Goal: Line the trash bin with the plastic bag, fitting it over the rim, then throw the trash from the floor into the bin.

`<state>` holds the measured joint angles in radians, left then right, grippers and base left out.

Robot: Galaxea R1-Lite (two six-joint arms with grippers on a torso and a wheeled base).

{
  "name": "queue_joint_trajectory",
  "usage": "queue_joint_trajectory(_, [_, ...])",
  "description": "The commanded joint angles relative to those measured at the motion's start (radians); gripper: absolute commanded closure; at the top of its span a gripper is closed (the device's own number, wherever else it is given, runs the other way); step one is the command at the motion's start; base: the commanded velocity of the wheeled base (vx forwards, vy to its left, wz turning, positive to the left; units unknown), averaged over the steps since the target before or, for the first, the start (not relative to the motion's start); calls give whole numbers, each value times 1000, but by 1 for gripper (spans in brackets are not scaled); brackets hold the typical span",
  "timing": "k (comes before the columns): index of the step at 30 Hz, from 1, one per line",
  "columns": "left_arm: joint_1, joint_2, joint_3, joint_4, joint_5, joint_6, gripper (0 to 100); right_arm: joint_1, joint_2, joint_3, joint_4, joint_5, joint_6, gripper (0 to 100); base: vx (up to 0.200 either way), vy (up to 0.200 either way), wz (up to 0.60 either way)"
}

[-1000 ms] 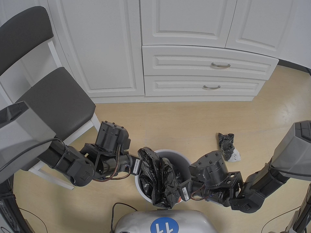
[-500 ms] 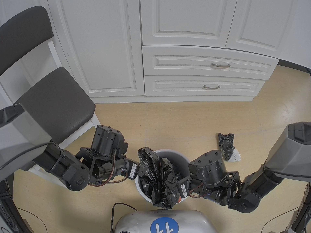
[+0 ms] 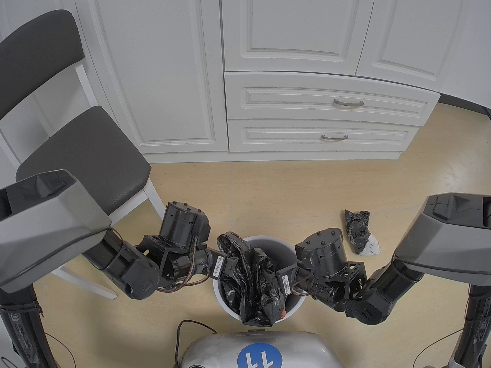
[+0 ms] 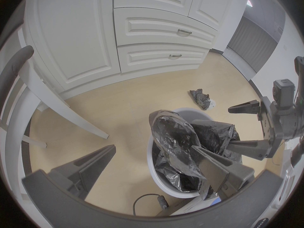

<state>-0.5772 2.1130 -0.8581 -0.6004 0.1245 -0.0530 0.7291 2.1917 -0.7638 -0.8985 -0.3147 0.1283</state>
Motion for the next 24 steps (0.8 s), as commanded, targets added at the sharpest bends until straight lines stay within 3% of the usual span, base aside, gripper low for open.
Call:
queue_joint_trajectory(1, [0,39,-35,1,1,-2,0,-13,48,-25,-5,-27,1,0,0,0,0])
queue_joint_trajectory(8, [0,99,-91,-1,64,-1,0,-4,46,-22,-5,-38,1,0,0,0,0])
queue_joint_trajectory(20, [28,125,-124,-1,53,-2,0,4,46,-19,-7,-38,2,0,0,0,0])
queue_joint_trajectory(21, [28,127,-125,-1,52,-2,100,4,46,-19,-7,-38,2,0,0,0,0])
queue_joint_trajectory(24, [27,156,-148,-4,50,-4,100,4,46,-12,-7,-38,2,0,0,0,0])
